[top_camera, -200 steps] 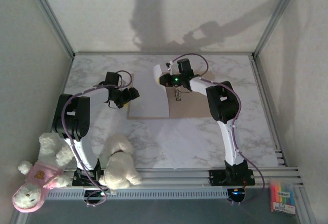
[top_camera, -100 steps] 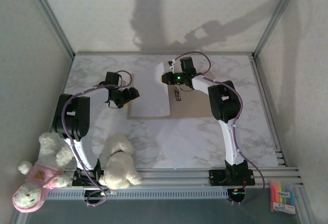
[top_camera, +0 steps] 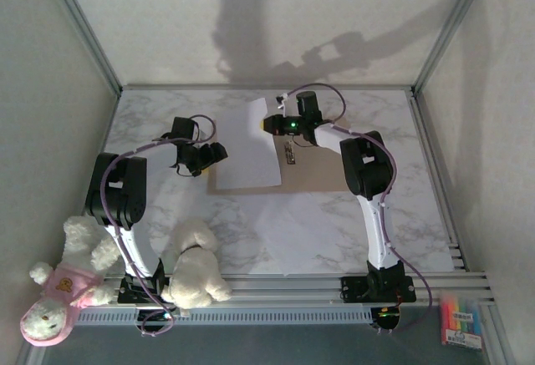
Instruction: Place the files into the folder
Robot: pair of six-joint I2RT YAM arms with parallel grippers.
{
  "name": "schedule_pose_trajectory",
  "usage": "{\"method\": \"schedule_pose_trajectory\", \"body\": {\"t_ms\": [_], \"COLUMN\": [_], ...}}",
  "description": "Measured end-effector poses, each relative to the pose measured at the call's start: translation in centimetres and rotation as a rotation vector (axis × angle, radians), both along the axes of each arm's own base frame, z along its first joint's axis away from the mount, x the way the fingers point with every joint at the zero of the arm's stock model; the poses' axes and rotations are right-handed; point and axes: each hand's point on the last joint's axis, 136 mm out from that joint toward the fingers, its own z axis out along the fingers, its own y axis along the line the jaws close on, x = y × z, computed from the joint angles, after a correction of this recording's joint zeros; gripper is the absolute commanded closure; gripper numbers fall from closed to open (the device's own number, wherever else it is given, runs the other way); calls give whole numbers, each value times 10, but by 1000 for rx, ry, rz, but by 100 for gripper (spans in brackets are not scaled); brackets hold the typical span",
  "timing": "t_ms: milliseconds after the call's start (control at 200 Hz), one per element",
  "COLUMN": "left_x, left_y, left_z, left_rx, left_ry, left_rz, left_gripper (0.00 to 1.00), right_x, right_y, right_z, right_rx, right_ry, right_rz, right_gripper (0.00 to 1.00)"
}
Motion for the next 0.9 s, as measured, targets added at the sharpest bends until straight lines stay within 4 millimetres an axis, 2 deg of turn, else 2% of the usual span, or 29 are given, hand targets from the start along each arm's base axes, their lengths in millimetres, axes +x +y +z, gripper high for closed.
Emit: {"method": "schedule_pose_trajectory", "body": {"t_ms": [285,611,696,801,896], "left_x": [0,0,0,0,0], "left_y": [0,0,0,0,0], "left_z": [0,0,0,0,0], "left_rx": [0,0,0,0,0], "left_ry": [0,0,0,0,1], "left_rz": [0,0,0,0,0], "left_gripper": [23,23,23,23,23], "right_x": [-9,-13,-12,-13,-12], "right_y": [15,13,13,12,13], "right_z": [-4,-15,-15,-17,-16], "right_rx": [34,40,39,25,6], "right_ry": [23,56,58,68,68], "right_rz": [3,-20,-25,-21,-10], "right_gripper": [96,96,90,76,67]}}
